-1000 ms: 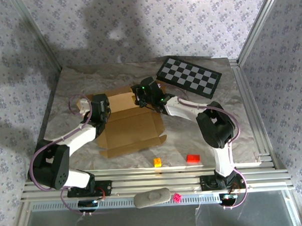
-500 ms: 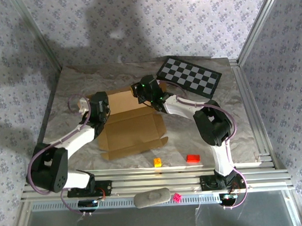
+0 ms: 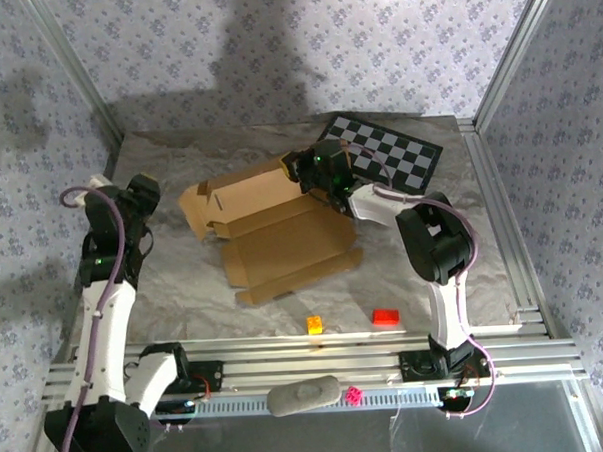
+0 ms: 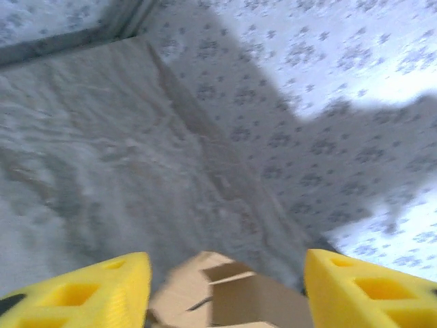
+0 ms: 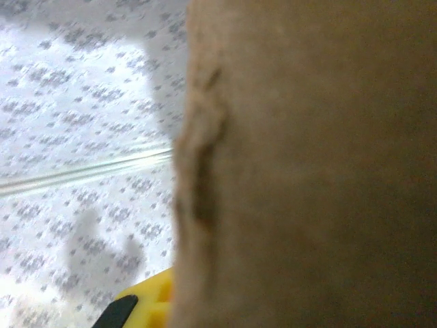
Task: Fold the paper box
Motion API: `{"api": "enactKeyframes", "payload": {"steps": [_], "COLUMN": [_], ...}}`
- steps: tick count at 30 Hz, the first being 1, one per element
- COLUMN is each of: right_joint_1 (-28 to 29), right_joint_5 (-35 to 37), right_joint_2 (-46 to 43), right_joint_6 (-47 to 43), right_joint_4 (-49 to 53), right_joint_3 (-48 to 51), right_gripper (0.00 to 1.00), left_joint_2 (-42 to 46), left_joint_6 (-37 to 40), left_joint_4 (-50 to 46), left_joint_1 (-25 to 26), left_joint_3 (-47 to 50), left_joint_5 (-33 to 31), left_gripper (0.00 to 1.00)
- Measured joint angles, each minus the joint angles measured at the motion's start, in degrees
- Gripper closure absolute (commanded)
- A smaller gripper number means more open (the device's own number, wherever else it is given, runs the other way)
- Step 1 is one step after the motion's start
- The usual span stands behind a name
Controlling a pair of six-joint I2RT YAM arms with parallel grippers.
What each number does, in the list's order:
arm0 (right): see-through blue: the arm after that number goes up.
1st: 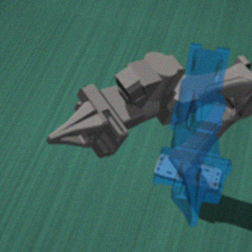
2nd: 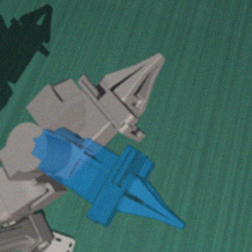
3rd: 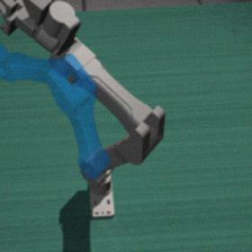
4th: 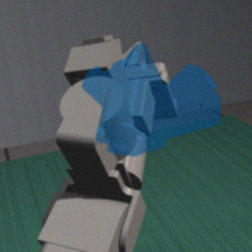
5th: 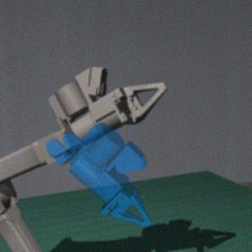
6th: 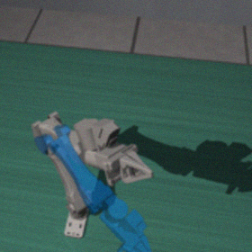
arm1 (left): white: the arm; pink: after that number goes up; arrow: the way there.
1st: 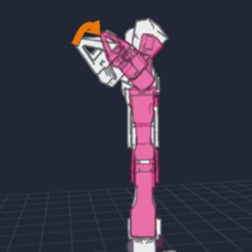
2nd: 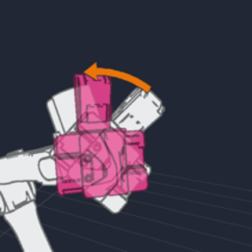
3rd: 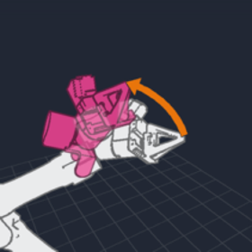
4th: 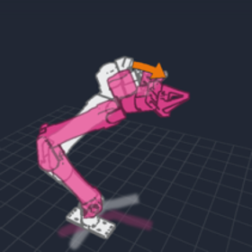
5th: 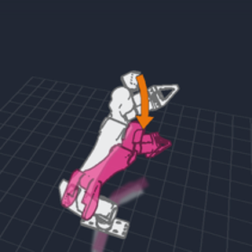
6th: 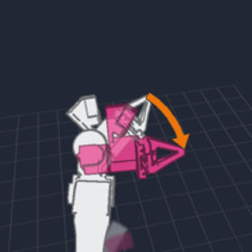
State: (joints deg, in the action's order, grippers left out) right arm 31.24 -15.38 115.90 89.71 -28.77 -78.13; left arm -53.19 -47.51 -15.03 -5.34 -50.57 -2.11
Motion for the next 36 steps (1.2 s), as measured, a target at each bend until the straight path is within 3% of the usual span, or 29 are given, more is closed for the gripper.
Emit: {"api": "enactKeyframes", "payload": {"steps": [4, 12, 23, 30, 36], "right_joint_1": [-1.2, -3.3, -4.5, -4.9, -5.0], "right_joint_5": [-3.9, -8.3, -10.5, -11.8, -12.6], "right_joint_2": [0.0, -0.5, -1.0, 0.0, 3.6], "right_joint_6": [-0.7, -1.3, -1.7, -1.0, 0.5], "right_joint_4": [-2.3, -6.3, -9.7, -17.9, -24.1], "right_joint_3": [2.4, 6.1, 8.6, 9.1, 6.9], "right_gripper": [1.00, 1.00, 1.00, 1.00, 1.00], "left_joint_2": [-2.4, -7.1, -10.0, -13.3, -12.4], "left_joint_6": [7.6, 18.0, 28.1, 30.2, 31.0], "left_joint_4": [-2.2, -1.5, 8.3, 10.4, 10.8], "left_joint_1": [-4.8, -5.3, -4.7, -1.8, -1.7], "left_joint_3": [4.4, 9.8, 17.2, 16.8, 15.1], "left_joint_5": [4.4, 12.3, 23.7, 25.4, 22.7], "left_gripper": [0.60, 0.69, 0.66, 0.65, 0.61]}}
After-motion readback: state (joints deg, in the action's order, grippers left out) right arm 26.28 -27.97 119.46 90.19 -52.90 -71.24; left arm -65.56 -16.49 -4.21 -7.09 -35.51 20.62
